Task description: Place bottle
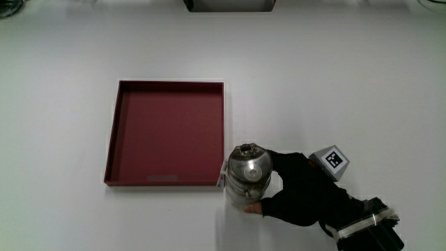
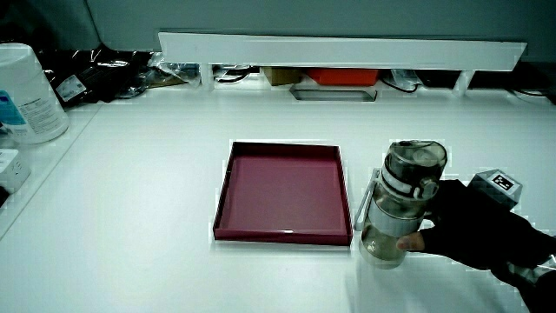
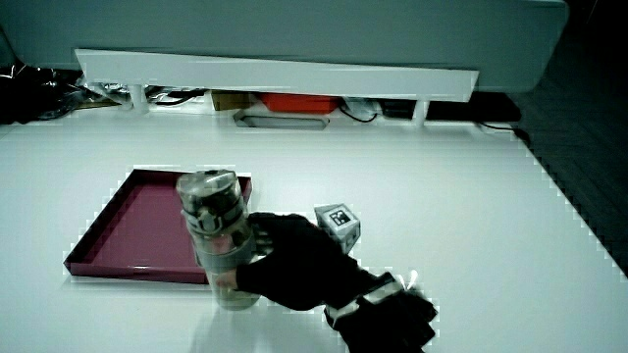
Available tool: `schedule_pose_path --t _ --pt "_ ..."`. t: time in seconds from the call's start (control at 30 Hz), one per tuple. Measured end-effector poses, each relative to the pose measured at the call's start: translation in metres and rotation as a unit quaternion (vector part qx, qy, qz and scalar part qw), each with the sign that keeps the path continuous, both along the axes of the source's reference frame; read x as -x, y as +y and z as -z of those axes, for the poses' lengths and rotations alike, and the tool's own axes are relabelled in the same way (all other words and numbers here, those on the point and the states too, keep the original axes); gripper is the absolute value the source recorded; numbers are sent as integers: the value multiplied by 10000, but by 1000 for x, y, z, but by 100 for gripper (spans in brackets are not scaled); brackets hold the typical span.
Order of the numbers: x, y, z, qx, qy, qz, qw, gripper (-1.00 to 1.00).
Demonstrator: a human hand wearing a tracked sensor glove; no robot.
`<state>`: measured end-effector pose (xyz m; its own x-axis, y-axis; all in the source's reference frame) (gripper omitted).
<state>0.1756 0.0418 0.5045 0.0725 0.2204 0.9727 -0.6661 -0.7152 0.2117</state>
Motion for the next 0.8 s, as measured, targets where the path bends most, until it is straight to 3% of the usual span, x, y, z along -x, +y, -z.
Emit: schedule_pose_path --t 0.17,0.43,0.8 --pt "-4 9 -14 186 144 5 9997 0" --pt "-8 20 -33 433 58 -56 9990 0" --pt "-9 24 -36 464 45 -70 9989 0"
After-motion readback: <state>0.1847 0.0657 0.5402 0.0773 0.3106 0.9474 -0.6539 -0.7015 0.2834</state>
